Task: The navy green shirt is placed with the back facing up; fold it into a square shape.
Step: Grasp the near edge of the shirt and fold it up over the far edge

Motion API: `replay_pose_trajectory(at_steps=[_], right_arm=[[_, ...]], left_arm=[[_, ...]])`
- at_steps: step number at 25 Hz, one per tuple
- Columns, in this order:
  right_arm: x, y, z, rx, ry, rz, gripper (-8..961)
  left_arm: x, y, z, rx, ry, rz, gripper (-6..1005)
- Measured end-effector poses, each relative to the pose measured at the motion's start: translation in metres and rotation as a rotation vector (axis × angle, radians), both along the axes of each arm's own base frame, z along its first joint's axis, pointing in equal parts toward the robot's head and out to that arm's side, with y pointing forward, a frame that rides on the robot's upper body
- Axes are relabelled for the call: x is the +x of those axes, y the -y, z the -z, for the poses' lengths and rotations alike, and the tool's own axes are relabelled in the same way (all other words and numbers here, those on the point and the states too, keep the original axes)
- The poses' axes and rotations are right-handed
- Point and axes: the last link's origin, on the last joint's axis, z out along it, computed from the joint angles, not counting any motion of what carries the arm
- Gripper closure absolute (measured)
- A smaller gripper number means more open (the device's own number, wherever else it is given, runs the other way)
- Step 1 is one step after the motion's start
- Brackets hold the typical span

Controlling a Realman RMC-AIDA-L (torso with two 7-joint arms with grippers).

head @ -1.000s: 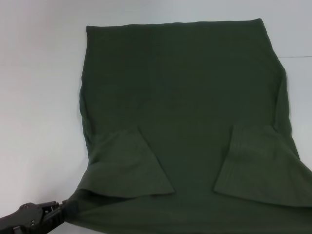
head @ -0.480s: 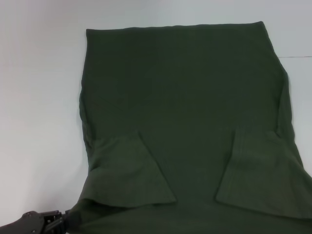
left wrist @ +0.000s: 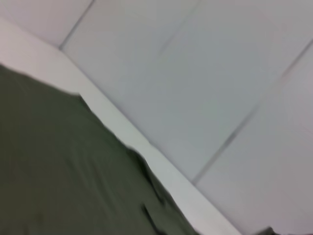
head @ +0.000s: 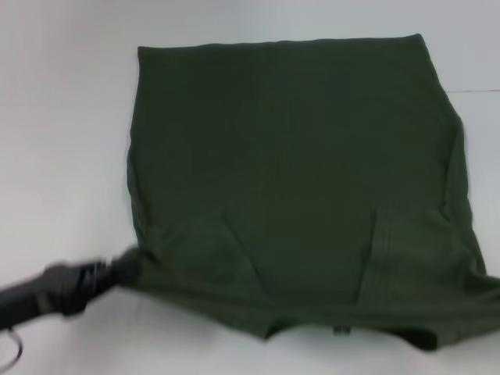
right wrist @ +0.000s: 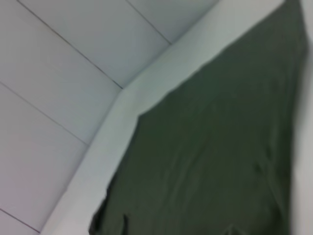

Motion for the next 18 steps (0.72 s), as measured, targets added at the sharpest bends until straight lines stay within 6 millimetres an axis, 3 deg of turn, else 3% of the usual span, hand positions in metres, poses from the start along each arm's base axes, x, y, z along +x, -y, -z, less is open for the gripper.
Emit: replay_pose_trajectory(at_steps=[4, 10, 14, 18], right_arm=[[-0.016, -0.05, -0.014, 0.021, 0.02, -0.062, 933], [-0.048, -0.126, -0.037, 0.095, 0.091, -0.136, 933], [-0.067, -0.172, -0.044, 0.158, 0.155, -0.141, 933], [-0.088, -0.217, -0.036, 0.188, 0.243, -0.13, 933]], left_arm=[[0.021, -0.053, -0.007, 0.062, 0.001, -0.004, 953], [0.052, -0.117, -0.005, 0.153, -0.056, -0.037, 953], [0.066, -0.145, -0.003, 0.235, -0.061, -0.086, 951], [0.076, -0.168, -0.003, 0.343, -0.059, -0.145, 953]])
